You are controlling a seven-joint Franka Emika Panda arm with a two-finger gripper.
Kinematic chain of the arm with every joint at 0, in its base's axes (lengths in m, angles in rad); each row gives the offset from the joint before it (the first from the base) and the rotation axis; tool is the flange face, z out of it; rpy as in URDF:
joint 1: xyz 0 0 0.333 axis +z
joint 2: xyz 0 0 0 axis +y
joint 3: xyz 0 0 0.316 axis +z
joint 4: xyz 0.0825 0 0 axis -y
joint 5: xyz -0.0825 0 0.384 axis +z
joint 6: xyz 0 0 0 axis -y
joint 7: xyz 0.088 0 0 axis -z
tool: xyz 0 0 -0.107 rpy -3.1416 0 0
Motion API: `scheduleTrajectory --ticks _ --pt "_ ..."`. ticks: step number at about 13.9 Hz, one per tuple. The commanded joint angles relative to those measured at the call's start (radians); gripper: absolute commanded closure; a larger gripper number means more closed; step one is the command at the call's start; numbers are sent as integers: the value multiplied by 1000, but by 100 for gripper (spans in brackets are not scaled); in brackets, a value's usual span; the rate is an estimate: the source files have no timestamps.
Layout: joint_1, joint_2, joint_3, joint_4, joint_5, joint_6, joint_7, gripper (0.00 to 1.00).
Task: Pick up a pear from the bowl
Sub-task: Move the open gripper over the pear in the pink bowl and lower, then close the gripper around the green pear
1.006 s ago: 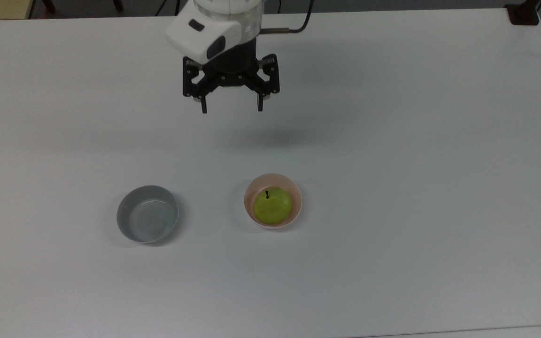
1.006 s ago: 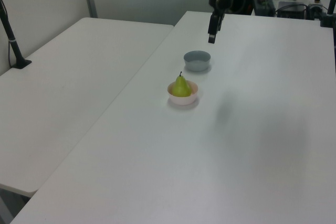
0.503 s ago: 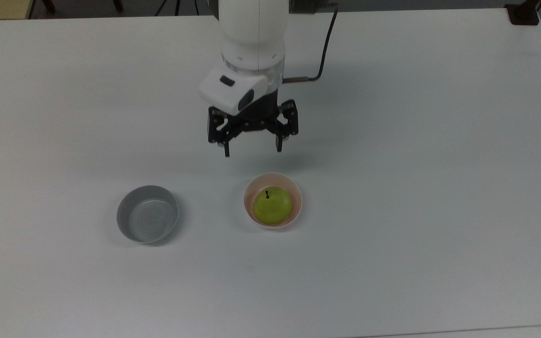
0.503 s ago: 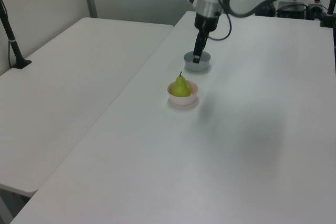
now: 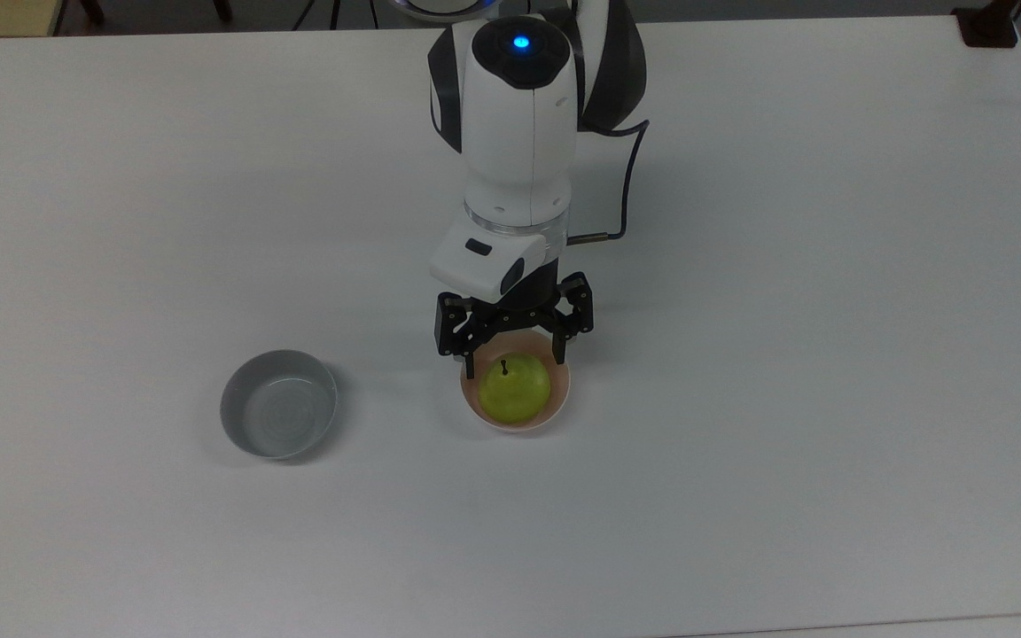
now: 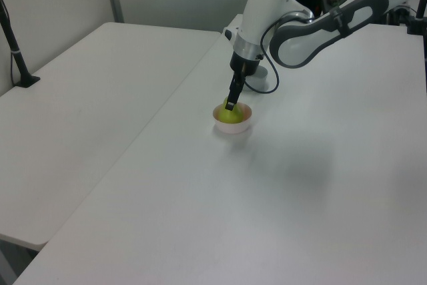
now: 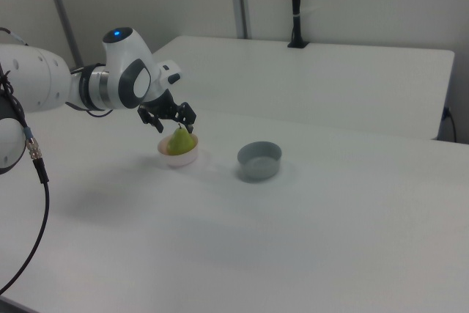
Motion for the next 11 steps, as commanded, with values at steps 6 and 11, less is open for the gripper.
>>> scheduleTrajectory --ticks 6,11 --pt "11 23 -8 1 -30 33 29 24" --pt "11 24 -8 1 -30 33 31 45"
